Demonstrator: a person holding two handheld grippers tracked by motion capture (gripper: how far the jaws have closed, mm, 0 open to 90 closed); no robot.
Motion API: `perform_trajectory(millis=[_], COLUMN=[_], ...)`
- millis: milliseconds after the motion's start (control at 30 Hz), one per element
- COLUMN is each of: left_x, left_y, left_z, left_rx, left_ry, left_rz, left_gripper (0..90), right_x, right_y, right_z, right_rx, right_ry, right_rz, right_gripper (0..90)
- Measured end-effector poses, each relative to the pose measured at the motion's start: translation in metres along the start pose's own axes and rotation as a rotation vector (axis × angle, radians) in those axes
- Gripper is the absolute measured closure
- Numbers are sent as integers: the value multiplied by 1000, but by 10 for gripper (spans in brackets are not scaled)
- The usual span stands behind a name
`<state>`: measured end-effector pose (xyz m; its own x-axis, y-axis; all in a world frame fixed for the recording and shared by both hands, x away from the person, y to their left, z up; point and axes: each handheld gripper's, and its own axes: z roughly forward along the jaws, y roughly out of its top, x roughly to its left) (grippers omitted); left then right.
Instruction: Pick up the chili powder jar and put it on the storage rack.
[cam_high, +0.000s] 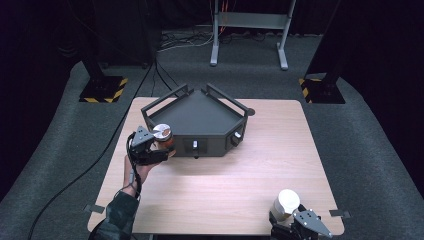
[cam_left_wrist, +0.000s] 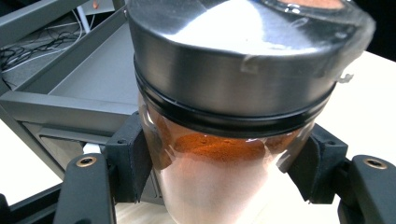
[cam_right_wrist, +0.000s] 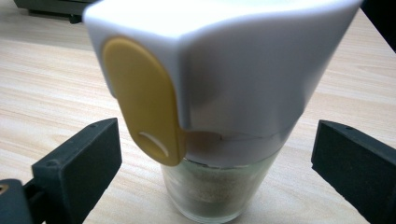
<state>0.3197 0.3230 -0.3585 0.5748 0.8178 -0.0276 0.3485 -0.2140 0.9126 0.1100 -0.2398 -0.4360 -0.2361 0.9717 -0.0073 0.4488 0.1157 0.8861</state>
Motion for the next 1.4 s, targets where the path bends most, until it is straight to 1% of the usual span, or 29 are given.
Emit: perform_trajectory(millis=[333, 600, 700, 833, 1133, 1400], left_x=[-1, -1, -1, -2, -2, -1], left_y=[8, 12, 14, 14, 20, 24], left_z=[0, 1, 1, 1, 2, 2], left_rx=[-12, -17, -13, -21, -28, -39], left_ry=[-9, -12, -15, -18, -22, -32], left_rz=[15, 19, 28, 26, 36, 30], left_gripper=[315, 316, 315, 316, 315, 316], right_x=[1, 1, 0, 1, 1, 1], right_y=[1, 0, 0, 1, 0, 0], right_z=[0, 0, 0, 0, 0, 0], right_rx=[3, -1, -1, 2, 1, -1], right_ry=[0, -2, -4, -1, -2, -3], right_rz=[-1, -2, 0, -3, -3, -2], right_gripper=[2, 3, 3, 3, 3, 3])
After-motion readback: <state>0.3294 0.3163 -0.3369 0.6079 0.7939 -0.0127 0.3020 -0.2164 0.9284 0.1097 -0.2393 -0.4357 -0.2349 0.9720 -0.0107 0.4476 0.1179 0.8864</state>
